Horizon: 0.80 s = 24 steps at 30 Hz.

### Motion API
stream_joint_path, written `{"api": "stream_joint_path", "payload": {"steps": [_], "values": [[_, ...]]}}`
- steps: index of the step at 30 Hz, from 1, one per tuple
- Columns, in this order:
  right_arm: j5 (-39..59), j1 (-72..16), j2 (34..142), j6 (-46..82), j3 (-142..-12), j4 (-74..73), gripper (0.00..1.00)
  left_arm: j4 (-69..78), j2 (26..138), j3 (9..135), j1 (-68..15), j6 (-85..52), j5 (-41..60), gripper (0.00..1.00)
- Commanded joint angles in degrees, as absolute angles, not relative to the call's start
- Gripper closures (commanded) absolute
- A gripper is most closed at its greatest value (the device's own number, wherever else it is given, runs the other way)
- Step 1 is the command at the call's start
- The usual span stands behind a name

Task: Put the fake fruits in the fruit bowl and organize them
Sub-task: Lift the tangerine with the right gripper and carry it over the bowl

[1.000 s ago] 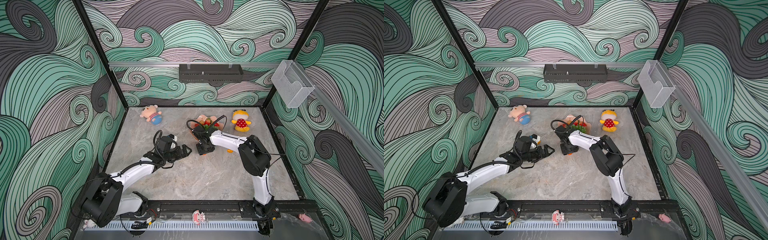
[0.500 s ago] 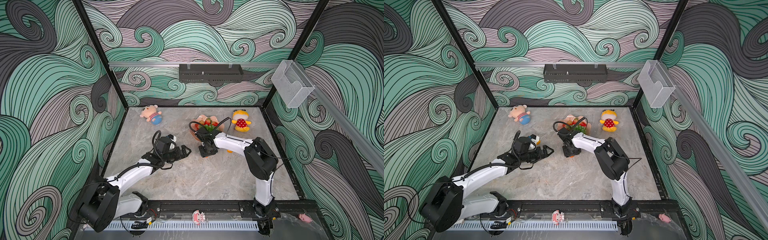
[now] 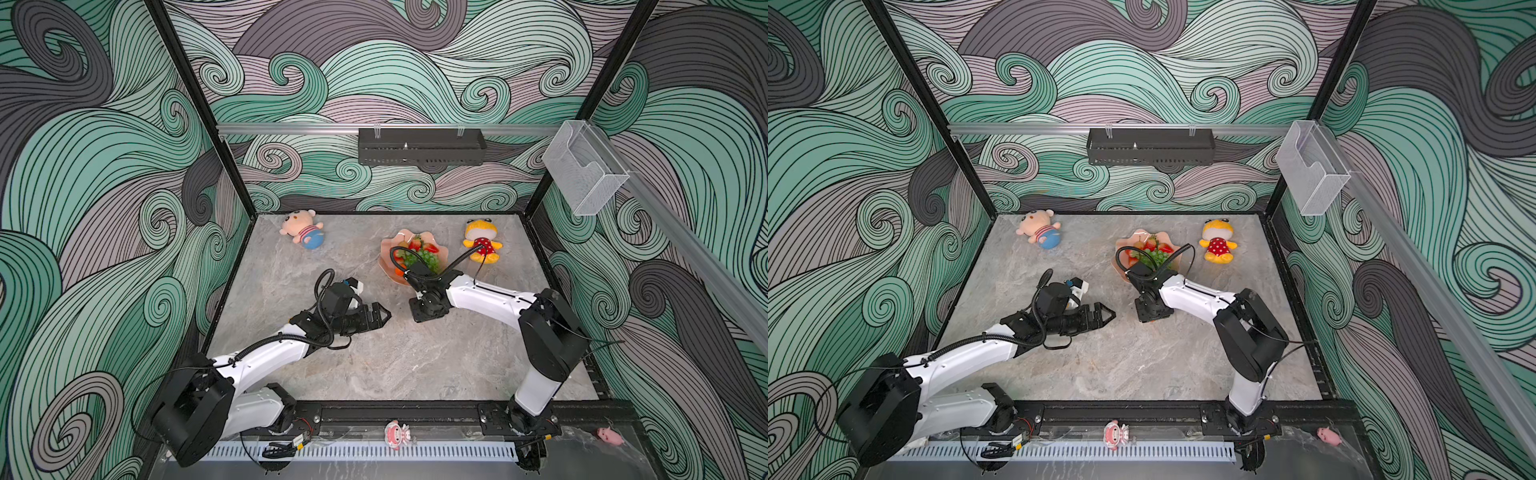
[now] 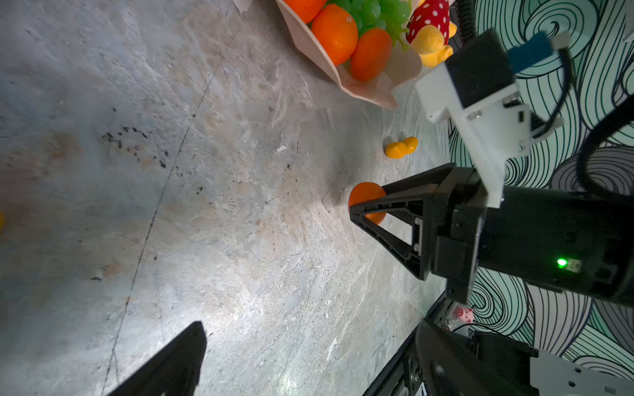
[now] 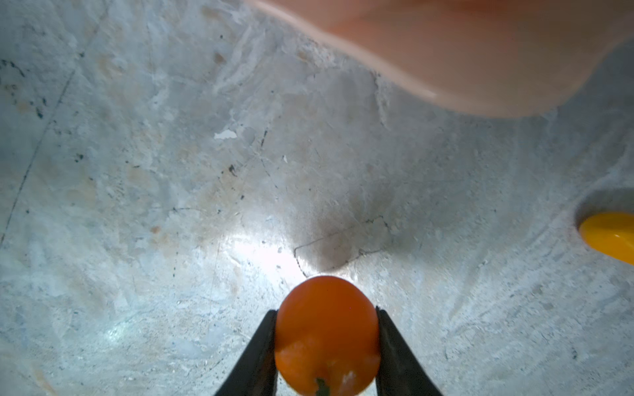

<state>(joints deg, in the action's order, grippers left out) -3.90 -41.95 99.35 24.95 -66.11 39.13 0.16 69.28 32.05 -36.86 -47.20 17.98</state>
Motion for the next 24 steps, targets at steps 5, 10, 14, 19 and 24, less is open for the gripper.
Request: {"api": "stream_joint_path", "payload": {"steps": [5,10,14,19,24], "values": [[-3.3,-39.3,92.9,26.1,-64.2,39.8,0.62,1.0,72.7,37.3,-37.6,-47.3,15.9,0.01],[-2.1,-36.6,89.9,25.4,-65.2,41.0,0.63,0.6,75.7,41.6,-37.5,-46.2,15.3,0.01],[-1.9,-34.3,89.2,24.2,-67.8,42.0,0.63,0.7,78.4,45.5,-36.9,-45.6,15.7,0.01],[-2.0,-32.2,91.3,22.5,-73.1,43.2,0.63,1.4,82.7,49.7,-35.9,-45.0,17.0,0.01],[-2.0,-30.6,95.8,20.7,-79.1,44.1,0.63,2.4,86.2,52.7,-34.1,-44.7,18.3,0.01]]}}
